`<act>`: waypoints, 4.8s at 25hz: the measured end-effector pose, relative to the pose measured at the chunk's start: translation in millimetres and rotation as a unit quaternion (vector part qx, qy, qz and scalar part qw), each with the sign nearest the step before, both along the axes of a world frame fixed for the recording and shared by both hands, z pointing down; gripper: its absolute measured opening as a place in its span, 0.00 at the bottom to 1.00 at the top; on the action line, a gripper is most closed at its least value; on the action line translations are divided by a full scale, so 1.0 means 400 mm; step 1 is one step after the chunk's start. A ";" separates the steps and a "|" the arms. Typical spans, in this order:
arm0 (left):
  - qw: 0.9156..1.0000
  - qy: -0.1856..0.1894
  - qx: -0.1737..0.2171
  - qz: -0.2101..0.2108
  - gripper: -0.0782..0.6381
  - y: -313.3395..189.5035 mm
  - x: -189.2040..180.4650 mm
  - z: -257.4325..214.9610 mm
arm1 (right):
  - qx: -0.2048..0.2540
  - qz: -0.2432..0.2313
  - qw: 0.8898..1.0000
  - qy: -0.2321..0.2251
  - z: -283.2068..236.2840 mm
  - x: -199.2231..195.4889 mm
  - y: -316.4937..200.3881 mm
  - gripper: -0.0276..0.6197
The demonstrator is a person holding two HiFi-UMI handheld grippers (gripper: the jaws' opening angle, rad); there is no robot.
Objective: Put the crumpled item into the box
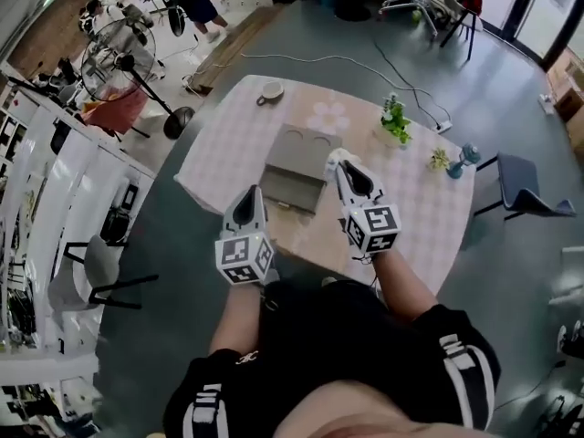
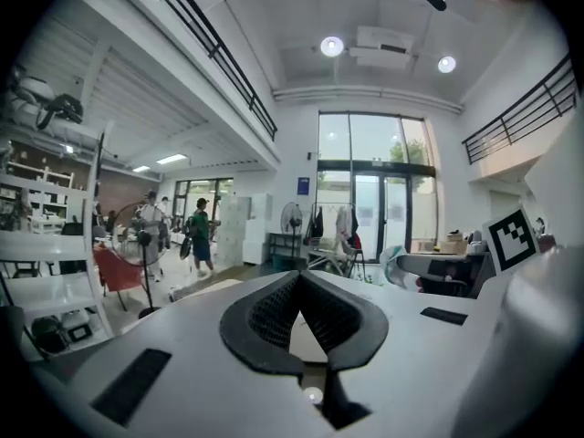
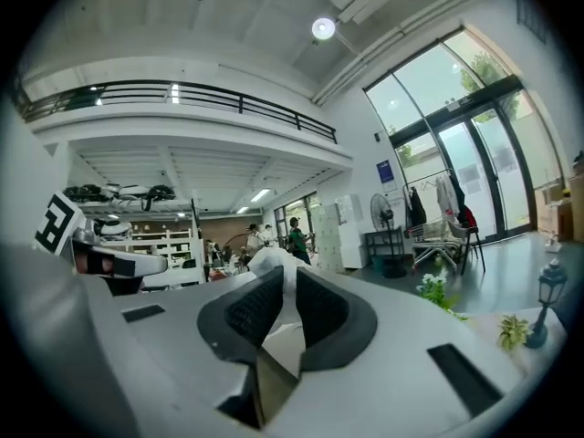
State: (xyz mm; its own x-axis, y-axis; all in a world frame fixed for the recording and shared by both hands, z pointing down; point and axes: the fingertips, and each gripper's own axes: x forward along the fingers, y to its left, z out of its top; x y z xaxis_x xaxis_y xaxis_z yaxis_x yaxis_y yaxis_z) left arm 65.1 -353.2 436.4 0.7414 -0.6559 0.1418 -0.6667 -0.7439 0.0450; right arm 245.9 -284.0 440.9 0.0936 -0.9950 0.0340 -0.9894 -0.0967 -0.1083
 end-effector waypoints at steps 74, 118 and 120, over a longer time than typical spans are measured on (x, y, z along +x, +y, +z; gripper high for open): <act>0.979 0.006 -0.037 0.203 0.11 -0.537 -0.212 0.118 | -0.360 0.172 0.914 -0.073 0.781 -0.284 -0.395 0.12; 0.960 0.007 -0.040 0.278 0.11 -0.439 -0.041 0.117 | 0.046 0.273 0.960 0.049 -0.005 -0.201 -0.225 0.05; 0.959 0.007 -0.039 0.280 0.11 -0.435 -0.029 0.115 | 0.046 0.273 0.960 0.051 -0.008 -0.194 -0.222 0.05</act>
